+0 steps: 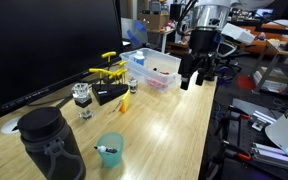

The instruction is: Pick up the yellow sticky note book from the table and put it in the container.

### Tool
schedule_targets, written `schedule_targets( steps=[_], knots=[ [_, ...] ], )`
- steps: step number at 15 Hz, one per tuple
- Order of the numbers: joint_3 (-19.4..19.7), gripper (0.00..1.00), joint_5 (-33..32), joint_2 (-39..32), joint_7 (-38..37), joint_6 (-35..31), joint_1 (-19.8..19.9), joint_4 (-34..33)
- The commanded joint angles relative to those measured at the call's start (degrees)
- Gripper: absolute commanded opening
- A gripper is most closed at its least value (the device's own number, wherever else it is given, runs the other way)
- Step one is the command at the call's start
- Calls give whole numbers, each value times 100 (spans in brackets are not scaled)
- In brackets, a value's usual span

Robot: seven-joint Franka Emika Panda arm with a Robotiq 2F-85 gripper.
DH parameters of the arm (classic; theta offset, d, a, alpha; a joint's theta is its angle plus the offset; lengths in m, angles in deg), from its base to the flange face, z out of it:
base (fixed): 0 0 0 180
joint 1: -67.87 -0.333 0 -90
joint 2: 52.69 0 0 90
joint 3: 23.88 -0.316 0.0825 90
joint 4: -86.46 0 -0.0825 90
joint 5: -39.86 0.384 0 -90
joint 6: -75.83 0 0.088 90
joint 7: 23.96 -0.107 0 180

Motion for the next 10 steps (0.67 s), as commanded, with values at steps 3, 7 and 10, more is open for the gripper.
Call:
schedule_targets(
  steps=[3, 7, 10],
  knots=[
    [10, 100, -7, 3, -3, 10, -6, -2],
    [130, 100, 181, -339, 66, -171, 39, -199],
    [44, 100, 78, -779, -650, -774, 160, -466]
  ],
)
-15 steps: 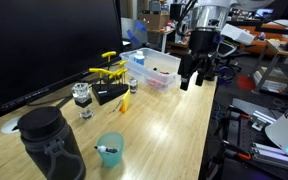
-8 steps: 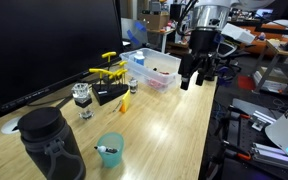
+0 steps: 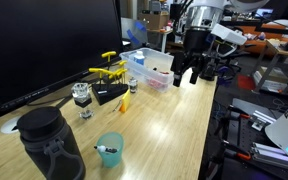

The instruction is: Pick up the yellow sticky note book from the table and put it in the container.

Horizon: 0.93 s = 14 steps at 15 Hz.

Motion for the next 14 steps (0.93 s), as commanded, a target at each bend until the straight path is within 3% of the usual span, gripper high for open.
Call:
schedule_targets(
  steps=[1, 4, 9, 10, 14],
  knots=[
    [-82, 100, -8, -685, -752, -586, 159, -447],
    [-108, 100, -289, -1432, -1789, -1286, 220, -896],
    [241, 100, -678, -2569, -3594, -1871, 46, -1786],
    [191, 100, -565, -2324, -3046, -1757, 77, -1533],
    [239, 100, -611, -2609, -3459, -1844, 46, -1790]
  ],
)
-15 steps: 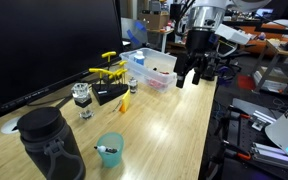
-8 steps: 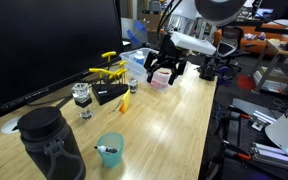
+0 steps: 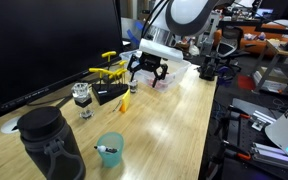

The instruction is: Pick up the yellow sticky note book from the table and put it in the container.

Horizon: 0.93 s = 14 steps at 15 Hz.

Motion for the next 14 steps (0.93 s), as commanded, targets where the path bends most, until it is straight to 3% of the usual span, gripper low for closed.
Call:
schedule_targets(
  steps=[1, 6, 14],
  knots=[
    [56, 100, 25, 14, 11, 16, -54, -3],
    [29, 100, 126, -70, 55, -54, -38, -66],
    [60, 100, 392, -1238, 177, -724, -17, -929]
  ],
)
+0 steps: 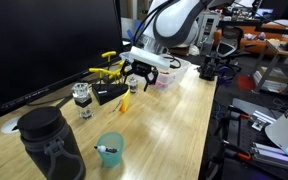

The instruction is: Pick up the yellow sticky note book from the table and put it in the container.

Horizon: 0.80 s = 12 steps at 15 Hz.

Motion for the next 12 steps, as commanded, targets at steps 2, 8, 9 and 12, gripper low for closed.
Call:
schedule_targets(
  steps=[2, 8, 9, 12],
  knots=[
    [36, 100, 155, -676, 130, -272, -34, -613],
    [37, 100, 279, -1092, 31, -248, -59, -920],
    [38, 100, 306, -1139, 19, -270, -65, -929],
    [-1, 100, 389, -1315, 62, -311, -62, -988]
  ],
)
